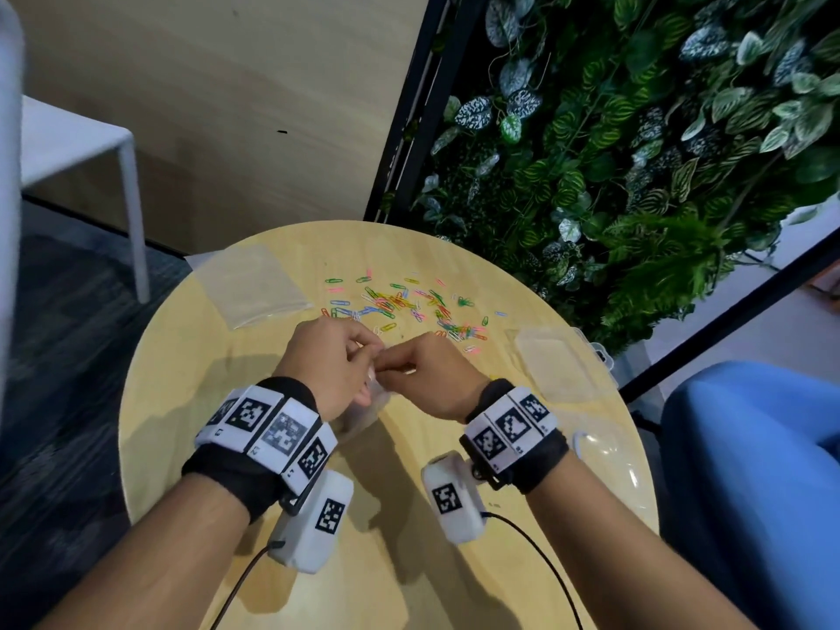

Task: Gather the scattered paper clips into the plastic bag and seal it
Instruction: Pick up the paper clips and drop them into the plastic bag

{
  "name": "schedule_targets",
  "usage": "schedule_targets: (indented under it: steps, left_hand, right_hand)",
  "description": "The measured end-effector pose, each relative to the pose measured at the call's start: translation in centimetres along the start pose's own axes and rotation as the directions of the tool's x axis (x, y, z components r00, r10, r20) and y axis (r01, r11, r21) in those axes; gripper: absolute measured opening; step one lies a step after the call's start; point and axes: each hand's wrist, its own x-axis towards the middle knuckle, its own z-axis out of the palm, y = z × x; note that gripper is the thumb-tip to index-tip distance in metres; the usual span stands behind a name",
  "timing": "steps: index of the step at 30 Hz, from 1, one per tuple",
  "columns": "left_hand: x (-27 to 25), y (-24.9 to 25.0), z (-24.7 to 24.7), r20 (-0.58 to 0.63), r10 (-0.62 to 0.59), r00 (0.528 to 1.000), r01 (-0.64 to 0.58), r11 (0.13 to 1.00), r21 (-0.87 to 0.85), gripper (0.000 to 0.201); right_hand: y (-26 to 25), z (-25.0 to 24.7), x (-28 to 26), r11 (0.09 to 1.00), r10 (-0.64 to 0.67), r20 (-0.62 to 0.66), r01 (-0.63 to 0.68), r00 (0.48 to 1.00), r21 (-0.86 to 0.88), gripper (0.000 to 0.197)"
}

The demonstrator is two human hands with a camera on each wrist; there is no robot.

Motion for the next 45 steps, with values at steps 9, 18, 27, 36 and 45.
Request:
schedule_targets:
  steps: [9,18,27,36,45]
  left_hand:
    - [0.0,-0.2,-0.8,-0.045,-0.015,0.999,0.014,1.000,-0.028,0.014]
    - [0.3,-0.6,-1.3,-0.029,-0.029,0.999,0.028,0.999,-0.026,0.013]
    - [0.4,-0.5,-1.0,-0.012,-0.020,1.000,0.020,1.000,-0.021,0.014]
    - [0.4,-0.7,-0.7,0.005,-0.018,1.000,0.019,0.999,-0.042,0.012]
    - [0.4,-0.5,-0.4,-0.006,0.012,1.000,-0.012,1.000,-0.016,0.011]
  right_hand:
    - [10.2,-3.6,-0.2,0.835,0.545,-0.212,-0.547,0.811,0.053,0.046]
    - [13.2,1.6,2.5,0.527,0.783,-0.173,-0.784,0.598,-0.328,0.042]
    - [10.2,3.4,4.6,0.747,0.579,-0.103,-0.577,0.809,-0.331,0.033]
    - [8.4,2.3,2.4,0.715,0.550,-0.183,-0.572,0.815,-0.402,0.014]
    - [12.4,-2.0,-0.6,0.333,0.737,0.068,-0.448,0.673,0.830,0.009]
